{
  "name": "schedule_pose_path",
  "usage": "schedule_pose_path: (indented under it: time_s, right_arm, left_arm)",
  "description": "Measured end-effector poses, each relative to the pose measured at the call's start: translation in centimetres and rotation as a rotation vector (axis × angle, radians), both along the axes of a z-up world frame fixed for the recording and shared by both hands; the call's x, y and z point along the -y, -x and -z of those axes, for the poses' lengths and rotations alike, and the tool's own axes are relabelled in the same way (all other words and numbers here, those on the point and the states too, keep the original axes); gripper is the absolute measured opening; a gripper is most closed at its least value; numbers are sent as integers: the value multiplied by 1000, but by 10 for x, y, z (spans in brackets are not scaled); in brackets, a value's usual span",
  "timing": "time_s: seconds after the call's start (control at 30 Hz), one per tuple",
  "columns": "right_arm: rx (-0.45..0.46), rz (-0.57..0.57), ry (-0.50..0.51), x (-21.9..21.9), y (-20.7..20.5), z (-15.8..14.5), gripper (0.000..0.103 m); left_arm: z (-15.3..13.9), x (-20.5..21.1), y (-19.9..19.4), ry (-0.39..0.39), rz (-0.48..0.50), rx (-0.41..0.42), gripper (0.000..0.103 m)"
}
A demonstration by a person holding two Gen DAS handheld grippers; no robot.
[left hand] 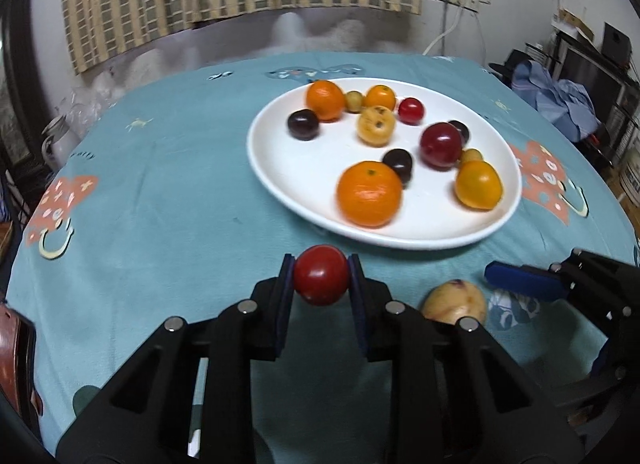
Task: Organize fruits
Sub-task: 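Grasp a red cherry tomato with the left tool while the right tool grasps the beige potato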
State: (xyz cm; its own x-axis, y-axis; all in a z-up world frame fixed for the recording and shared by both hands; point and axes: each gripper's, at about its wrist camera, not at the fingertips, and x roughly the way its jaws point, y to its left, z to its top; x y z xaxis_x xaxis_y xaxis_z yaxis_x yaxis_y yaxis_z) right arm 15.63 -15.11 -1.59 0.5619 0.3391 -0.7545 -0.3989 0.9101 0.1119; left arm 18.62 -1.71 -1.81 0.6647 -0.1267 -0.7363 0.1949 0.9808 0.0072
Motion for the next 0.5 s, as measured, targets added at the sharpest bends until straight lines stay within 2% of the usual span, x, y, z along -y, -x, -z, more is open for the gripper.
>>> schedule_pose_path:
  time_s: [0.07,0.23,0.5]
  right_arm:
    - [-11,-7,3,-2,-2,3,54]
    - [-22,-18,7,-5,-4,6,45]
    - [-24,-14,3,-6,-5,7,42]
  left_arm:
    - [1,-5,-2,8,-15,-7,27]
    - [6,-1,-3,-15,-22,-4,27]
    - [2,3,0,-28,-21,23,27]
